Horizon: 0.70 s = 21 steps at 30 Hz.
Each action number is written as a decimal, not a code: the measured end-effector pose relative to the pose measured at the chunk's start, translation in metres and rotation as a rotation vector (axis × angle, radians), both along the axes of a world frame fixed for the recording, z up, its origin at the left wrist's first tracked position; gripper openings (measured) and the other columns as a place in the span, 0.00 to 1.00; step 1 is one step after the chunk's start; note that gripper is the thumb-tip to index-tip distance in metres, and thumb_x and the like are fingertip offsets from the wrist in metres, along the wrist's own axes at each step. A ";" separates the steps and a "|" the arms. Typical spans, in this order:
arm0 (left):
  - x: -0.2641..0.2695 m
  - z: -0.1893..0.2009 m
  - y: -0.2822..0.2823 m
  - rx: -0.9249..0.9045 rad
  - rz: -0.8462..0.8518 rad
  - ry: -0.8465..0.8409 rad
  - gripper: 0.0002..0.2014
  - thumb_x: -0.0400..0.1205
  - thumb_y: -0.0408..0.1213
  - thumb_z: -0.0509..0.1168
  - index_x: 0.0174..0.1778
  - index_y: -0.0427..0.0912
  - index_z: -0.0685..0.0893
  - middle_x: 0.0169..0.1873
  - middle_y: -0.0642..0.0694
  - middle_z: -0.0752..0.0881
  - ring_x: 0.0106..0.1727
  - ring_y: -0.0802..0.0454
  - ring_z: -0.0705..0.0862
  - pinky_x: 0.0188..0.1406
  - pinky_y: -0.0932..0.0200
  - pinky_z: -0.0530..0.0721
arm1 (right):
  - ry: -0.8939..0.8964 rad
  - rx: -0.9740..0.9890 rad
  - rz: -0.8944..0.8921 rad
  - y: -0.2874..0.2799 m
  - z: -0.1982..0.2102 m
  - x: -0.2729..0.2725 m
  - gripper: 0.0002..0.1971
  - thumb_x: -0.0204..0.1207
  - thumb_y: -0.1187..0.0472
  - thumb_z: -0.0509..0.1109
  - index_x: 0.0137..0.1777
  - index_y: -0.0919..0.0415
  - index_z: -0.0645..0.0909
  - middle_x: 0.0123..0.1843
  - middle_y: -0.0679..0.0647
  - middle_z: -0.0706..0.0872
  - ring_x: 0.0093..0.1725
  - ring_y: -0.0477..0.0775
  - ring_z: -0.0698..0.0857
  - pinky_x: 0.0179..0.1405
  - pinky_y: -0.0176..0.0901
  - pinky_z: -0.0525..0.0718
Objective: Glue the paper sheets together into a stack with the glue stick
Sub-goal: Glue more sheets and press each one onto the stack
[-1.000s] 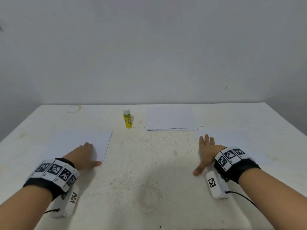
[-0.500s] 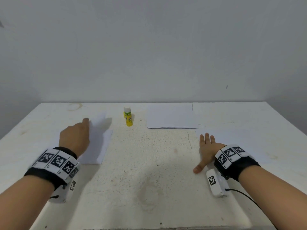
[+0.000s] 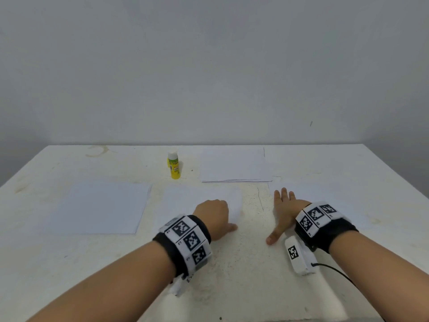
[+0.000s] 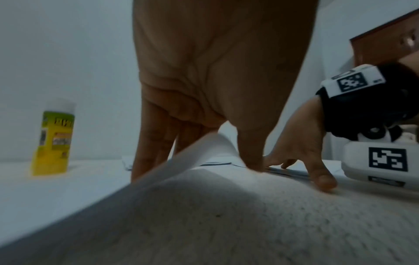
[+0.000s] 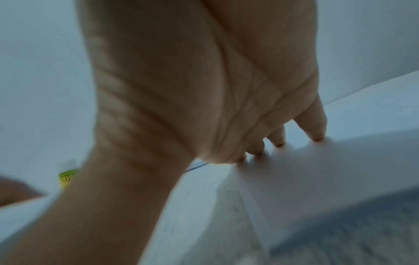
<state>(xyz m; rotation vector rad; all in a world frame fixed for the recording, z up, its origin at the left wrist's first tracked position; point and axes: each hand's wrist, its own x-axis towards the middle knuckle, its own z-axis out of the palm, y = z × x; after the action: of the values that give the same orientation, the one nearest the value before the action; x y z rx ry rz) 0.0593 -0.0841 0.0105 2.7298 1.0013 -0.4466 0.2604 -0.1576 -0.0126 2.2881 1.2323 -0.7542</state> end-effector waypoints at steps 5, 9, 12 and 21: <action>-0.007 -0.003 0.024 -0.028 -0.144 0.084 0.15 0.90 0.40 0.52 0.63 0.36 0.78 0.59 0.37 0.79 0.58 0.41 0.79 0.56 0.52 0.76 | 0.044 0.107 0.038 0.010 0.015 0.020 0.66 0.50 0.20 0.68 0.80 0.66 0.58 0.80 0.62 0.66 0.74 0.61 0.71 0.70 0.53 0.73; -0.021 -0.006 0.043 -0.122 -0.164 0.003 0.28 0.81 0.24 0.59 0.78 0.46 0.70 0.72 0.42 0.70 0.71 0.43 0.71 0.70 0.52 0.72 | 0.048 0.304 -0.034 0.019 0.026 0.032 0.38 0.71 0.31 0.66 0.68 0.63 0.80 0.68 0.55 0.82 0.67 0.55 0.79 0.65 0.45 0.76; -0.029 -0.011 0.050 -0.093 -0.161 -0.007 0.33 0.80 0.26 0.64 0.79 0.54 0.65 0.73 0.43 0.65 0.74 0.44 0.64 0.68 0.54 0.72 | -0.004 0.383 -0.104 0.029 0.036 0.041 0.33 0.73 0.33 0.67 0.56 0.66 0.87 0.57 0.57 0.88 0.57 0.55 0.84 0.57 0.44 0.80; -0.045 -0.016 0.066 -0.137 -0.113 0.157 0.36 0.86 0.47 0.59 0.85 0.54 0.44 0.85 0.45 0.43 0.83 0.32 0.46 0.78 0.39 0.59 | 0.341 0.819 0.094 0.110 0.057 -0.028 0.13 0.74 0.48 0.75 0.49 0.58 0.87 0.50 0.52 0.88 0.52 0.49 0.84 0.49 0.37 0.75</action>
<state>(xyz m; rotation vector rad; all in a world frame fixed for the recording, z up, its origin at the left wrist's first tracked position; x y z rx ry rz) 0.0142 -0.0181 -0.0059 2.6693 0.8205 -0.7304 0.2327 -0.0480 0.0440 2.7537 2.0939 -0.7039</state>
